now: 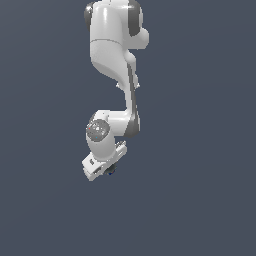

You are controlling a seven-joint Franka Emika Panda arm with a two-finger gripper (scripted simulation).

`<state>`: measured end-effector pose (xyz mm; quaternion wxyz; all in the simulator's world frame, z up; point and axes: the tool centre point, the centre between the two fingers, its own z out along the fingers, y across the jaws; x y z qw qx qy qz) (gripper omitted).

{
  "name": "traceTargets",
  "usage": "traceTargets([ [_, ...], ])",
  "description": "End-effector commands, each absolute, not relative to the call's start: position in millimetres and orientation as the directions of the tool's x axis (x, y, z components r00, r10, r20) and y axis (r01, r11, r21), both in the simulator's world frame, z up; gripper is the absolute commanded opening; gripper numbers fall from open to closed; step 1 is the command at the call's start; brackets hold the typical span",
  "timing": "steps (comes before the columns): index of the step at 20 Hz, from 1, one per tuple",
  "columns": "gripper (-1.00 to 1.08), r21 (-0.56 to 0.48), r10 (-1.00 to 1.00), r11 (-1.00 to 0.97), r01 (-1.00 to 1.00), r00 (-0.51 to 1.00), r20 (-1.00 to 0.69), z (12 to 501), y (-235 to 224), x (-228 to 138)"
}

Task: Pick up the object and move it to a goal position.

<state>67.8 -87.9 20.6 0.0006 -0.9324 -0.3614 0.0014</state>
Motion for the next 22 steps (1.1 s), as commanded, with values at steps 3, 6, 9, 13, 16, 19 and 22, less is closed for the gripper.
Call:
traceTargets([
  [3,-1.0,0.0,0.674,-0.739,0.674,0.739,-0.001,39,-82,66],
  [6,-1.0,0.0,0.674,-0.738,0.674,0.738,-0.001,57,-76,63],
  [9,-1.0,0.0,0.674,-0.738,0.674,0.738,-0.001,80,-68,60],
  [13,-1.0,0.0,0.675,-0.738,0.675,0.738,-0.002,121,-54,54],
  [16,-1.0,0.001,0.675,-0.738,0.675,0.738,-0.002,156,-43,50],
  [19,-1.0,0.001,0.675,-0.738,0.675,0.738,-0.002,191,-31,45],
  [22,-1.0,0.001,0.675,-0.738,0.675,0.738,-0.002,226,-20,40],
])
